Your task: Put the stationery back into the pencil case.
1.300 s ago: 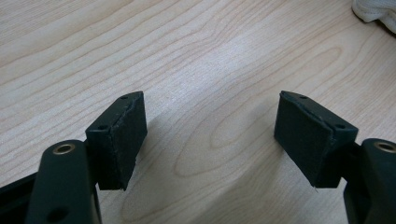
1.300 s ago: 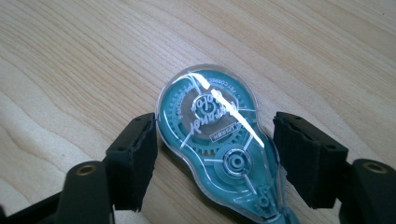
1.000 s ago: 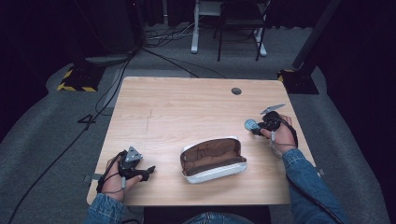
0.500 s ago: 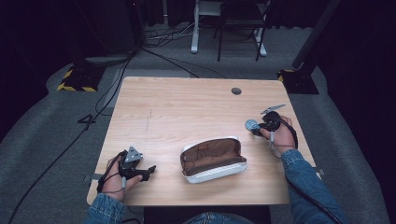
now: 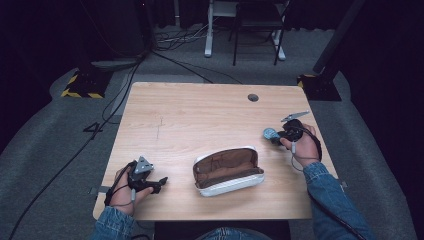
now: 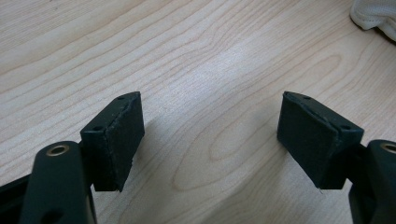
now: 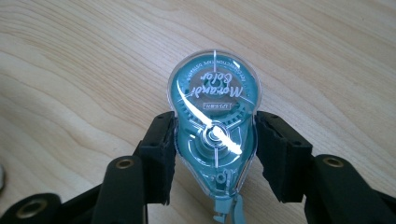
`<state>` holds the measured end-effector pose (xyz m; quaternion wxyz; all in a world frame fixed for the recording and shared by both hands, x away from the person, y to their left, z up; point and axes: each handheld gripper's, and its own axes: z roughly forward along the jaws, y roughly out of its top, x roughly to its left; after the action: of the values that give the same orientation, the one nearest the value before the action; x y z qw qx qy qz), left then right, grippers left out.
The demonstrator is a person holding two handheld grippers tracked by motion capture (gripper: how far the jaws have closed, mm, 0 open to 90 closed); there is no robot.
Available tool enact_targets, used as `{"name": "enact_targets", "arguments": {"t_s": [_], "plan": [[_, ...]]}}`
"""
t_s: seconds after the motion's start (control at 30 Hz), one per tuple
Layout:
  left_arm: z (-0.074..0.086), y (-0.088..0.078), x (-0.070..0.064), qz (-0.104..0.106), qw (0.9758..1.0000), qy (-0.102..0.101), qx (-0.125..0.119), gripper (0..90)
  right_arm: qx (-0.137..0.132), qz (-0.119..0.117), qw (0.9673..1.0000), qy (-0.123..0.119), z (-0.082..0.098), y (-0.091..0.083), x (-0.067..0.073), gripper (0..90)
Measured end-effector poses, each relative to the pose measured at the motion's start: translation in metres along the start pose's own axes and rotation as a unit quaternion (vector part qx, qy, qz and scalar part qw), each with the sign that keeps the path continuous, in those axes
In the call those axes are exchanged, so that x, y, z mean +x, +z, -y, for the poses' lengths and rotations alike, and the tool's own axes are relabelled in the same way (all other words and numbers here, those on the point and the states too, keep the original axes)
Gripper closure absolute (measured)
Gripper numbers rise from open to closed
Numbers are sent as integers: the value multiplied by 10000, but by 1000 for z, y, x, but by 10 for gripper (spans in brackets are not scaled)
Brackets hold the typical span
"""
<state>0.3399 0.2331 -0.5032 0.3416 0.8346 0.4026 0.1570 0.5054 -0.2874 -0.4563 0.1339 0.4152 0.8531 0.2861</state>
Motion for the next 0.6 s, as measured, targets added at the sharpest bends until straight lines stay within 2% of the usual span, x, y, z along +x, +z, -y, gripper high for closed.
{"name": "enact_targets", "arguments": {"t_s": [0.4, 0.6], "plan": [[-1, 1, 0, 0, 10000, -8, -6, 220, -220, 28, 9997, -142, -6, -39, 11, 502], [-2, 2, 0, 7, 10000, -11, -3, 211, -281, -68, 9994, -213, -11, -59, 22, 502]]}}
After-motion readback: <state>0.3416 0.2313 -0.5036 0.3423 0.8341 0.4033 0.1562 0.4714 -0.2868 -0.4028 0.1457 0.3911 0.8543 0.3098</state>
